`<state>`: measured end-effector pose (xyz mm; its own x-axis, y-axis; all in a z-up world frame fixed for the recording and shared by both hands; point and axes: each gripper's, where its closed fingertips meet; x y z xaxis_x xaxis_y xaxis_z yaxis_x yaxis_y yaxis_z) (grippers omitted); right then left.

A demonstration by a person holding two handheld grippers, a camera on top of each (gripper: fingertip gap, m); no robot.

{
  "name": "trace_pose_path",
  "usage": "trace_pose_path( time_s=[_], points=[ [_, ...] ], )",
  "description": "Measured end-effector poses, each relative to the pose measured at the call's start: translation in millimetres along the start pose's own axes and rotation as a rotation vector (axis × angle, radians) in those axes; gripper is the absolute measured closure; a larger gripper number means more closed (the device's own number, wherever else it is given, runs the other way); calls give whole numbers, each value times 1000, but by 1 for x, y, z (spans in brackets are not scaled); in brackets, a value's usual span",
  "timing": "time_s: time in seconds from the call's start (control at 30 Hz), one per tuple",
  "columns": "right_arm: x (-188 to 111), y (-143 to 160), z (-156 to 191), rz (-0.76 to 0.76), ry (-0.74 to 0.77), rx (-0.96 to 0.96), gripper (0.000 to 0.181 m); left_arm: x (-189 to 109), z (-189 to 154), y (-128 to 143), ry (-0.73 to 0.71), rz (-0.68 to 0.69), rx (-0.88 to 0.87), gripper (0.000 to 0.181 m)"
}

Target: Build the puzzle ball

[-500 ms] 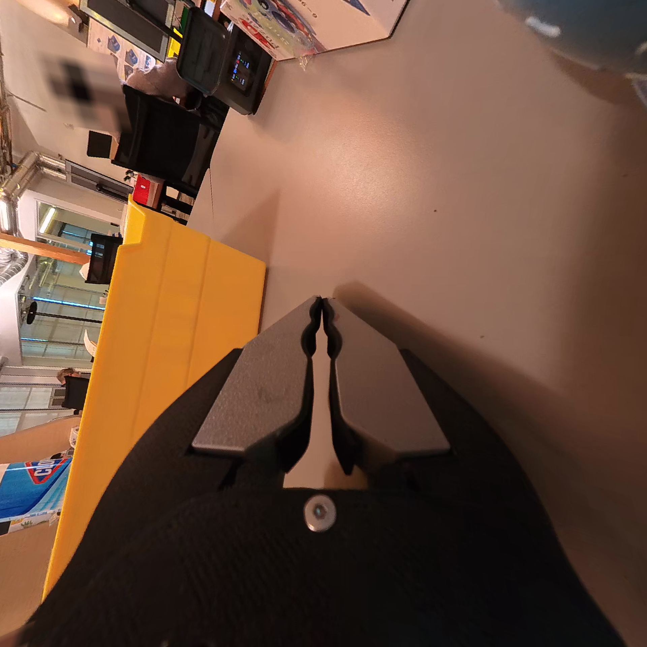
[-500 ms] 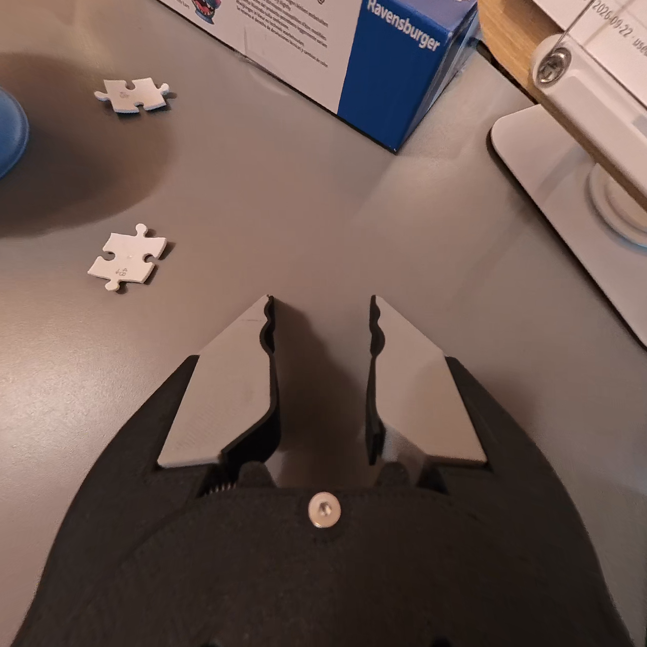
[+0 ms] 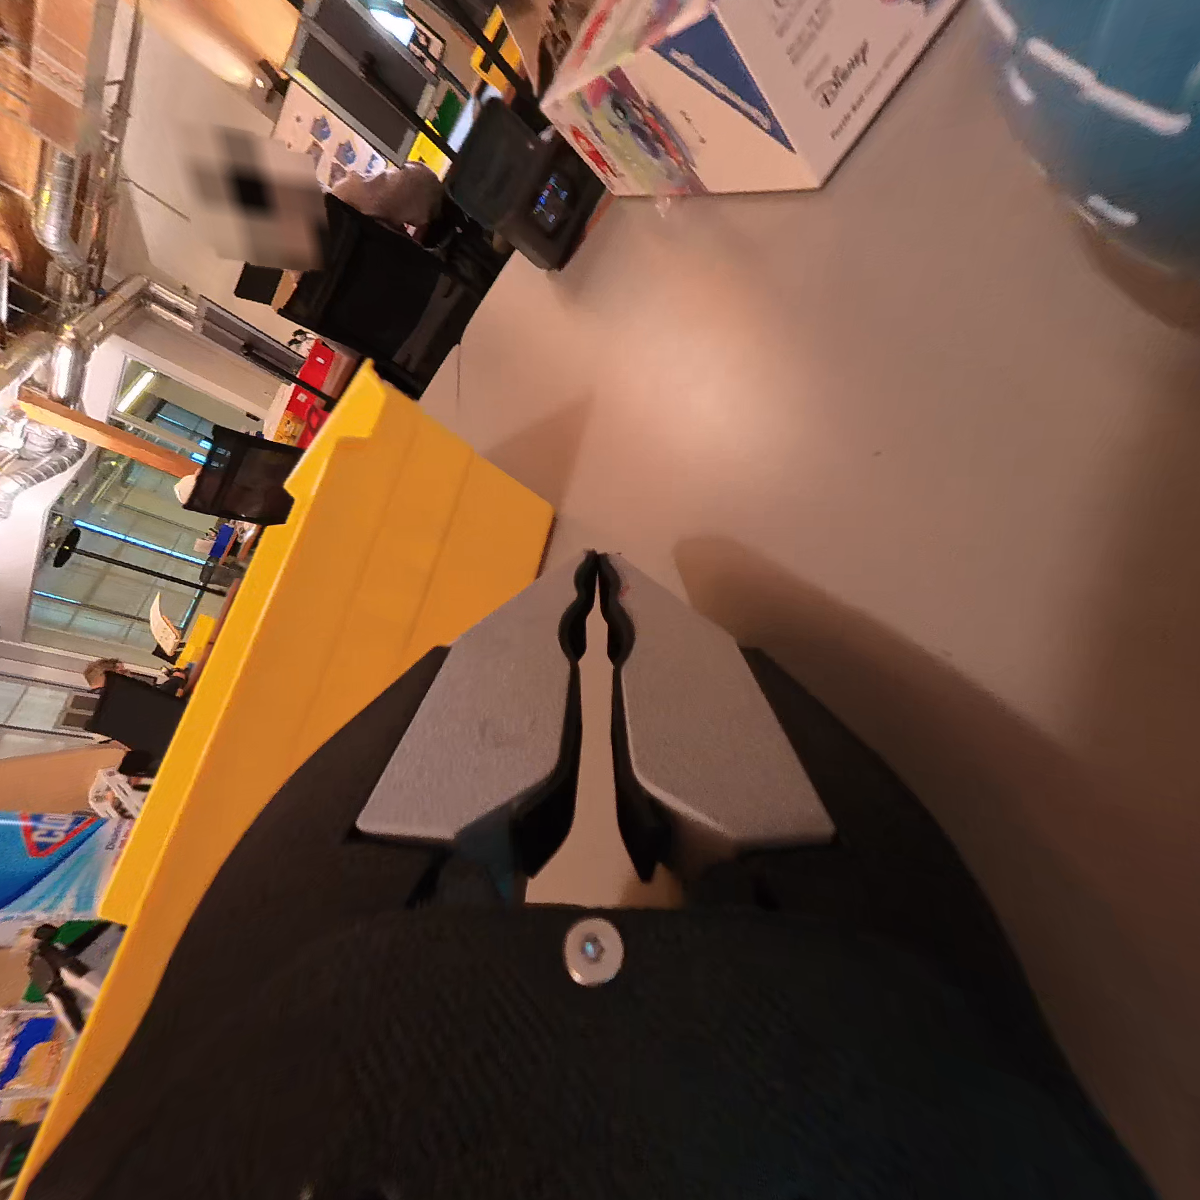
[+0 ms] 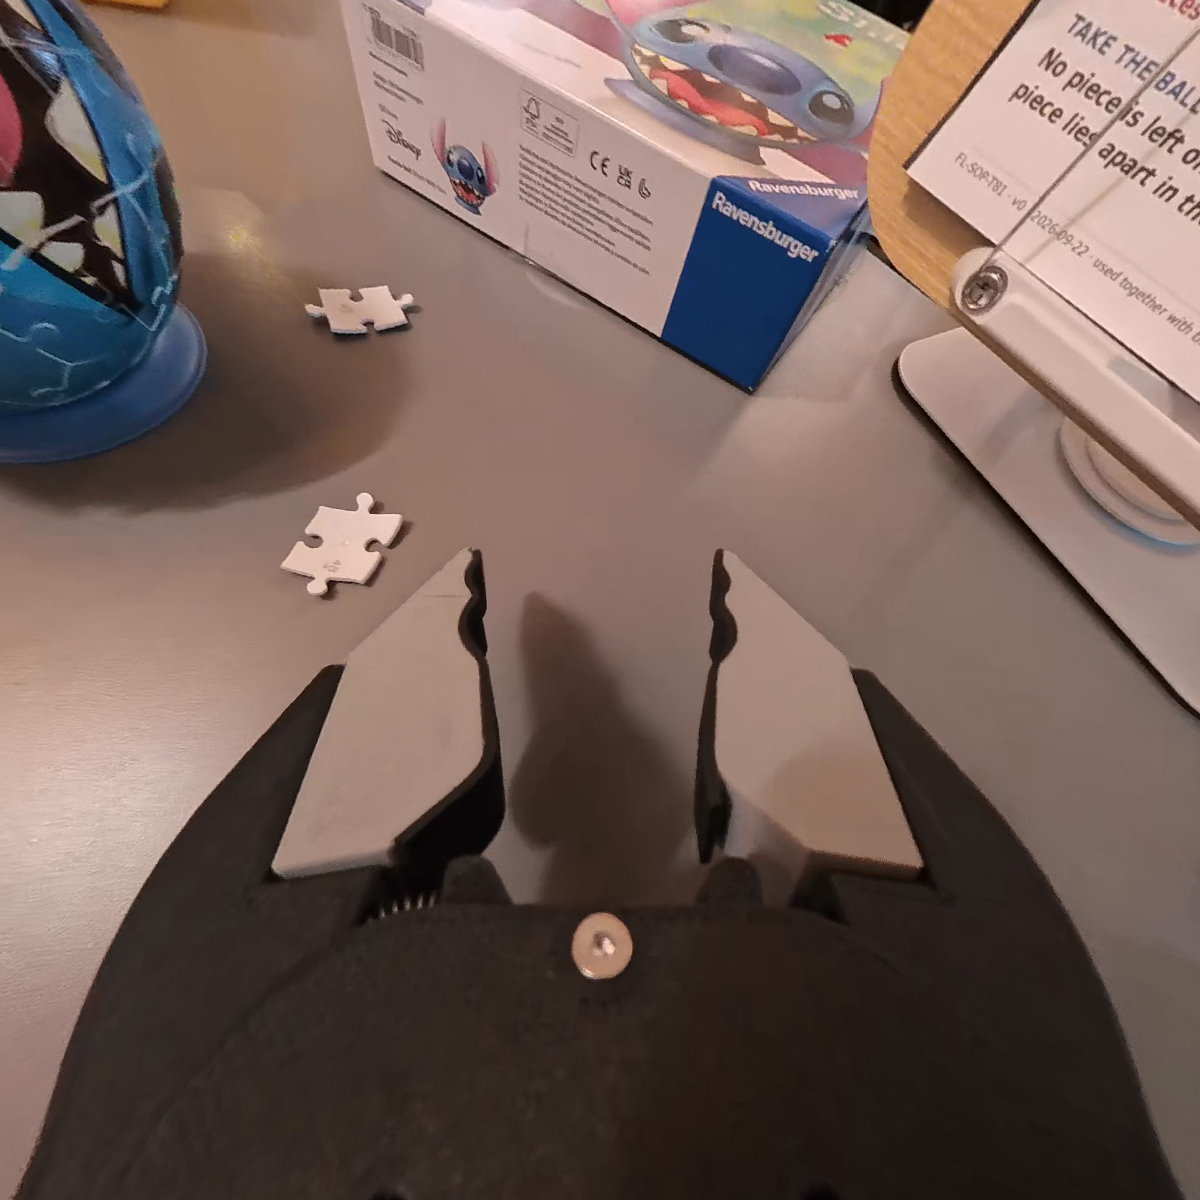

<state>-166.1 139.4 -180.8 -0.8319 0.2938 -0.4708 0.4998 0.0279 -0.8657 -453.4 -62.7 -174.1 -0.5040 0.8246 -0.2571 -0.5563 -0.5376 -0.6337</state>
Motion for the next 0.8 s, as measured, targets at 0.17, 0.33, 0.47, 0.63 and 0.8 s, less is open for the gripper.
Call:
trace_pose_path(
  time_s=[0.17,0.33,0.47,0.63,0.8],
  points=[
    [0,-6,14,-21,-53,3,114,-7,17,-5,-48,-59,-116,164],
    [1,-10,35,-32,-137,-15,116,-13,30,-7,-57,-101,-246,154],
    [-1,-17,54,-59,-226,-1,116,-29,20,-21,87,-209,-381,154],
    [-18,-39,89,-168,-407,-8,117,-71,-3,-49,313,-411,-452,149],
    [-38,-57,134,-240,-524,-100,122,-95,-50,-55,553,-378,-329,124]
  ],
)
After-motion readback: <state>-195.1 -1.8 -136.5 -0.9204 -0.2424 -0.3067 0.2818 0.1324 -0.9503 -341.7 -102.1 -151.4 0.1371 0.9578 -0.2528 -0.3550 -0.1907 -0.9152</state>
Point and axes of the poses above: each gripper's, where its closed fingertips meet, x out along the fingers, y out of its underside, z = x × y across the jaws, and after that the axes turned 4 degrees about -z, right-handed
